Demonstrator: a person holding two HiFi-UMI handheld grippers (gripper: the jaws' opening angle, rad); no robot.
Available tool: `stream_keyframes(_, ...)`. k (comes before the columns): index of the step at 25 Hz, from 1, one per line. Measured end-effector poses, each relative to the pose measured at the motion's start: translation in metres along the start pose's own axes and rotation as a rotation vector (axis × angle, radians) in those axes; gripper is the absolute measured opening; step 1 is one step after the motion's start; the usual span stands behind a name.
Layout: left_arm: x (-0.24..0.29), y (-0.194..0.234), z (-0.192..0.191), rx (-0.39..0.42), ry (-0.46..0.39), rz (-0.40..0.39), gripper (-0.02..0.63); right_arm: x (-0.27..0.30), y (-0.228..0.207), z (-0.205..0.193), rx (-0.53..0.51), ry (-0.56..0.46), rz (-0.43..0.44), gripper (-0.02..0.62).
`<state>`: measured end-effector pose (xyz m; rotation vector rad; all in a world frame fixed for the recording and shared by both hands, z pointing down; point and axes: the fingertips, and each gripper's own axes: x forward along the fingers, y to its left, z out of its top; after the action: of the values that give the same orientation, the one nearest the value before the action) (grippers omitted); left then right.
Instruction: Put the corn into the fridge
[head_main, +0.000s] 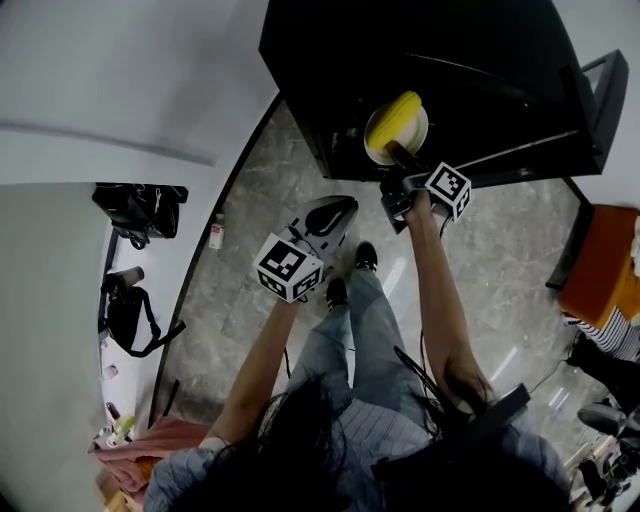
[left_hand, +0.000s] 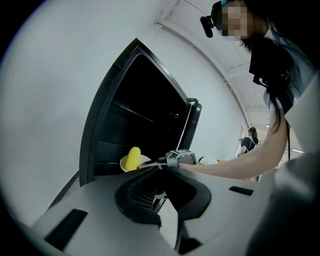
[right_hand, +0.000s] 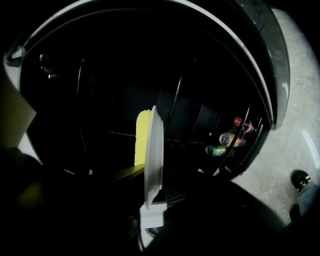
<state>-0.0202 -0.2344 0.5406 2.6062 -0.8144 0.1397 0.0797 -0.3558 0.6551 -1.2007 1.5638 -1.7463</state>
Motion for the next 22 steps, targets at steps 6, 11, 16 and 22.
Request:
stream_keyframes(6,0.001,0.002,-0.002,-0.01,0.0,0.01,0.023,0.011,-0.002,0.008,0.04,-0.042,0.025,0.048)
stream_keyframes(11,0.001,0.003,-0.004,-0.019,-0.001,0.018,0.023,0.017,-0.008,0.017,0.074,-0.07,0.004,0.041)
stream_keyframes(16,0.004,0.0,-0.008,-0.026,0.003,0.02,0.023,0.024,-0.01,0.028,0.064,-0.075,-0.005,0.038)
stream_keyframes(22,0.005,-0.004,-0.015,-0.033,0.013,0.019,0.023,0.034,-0.01,0.038,0.066,-0.107,-0.008,0.038)
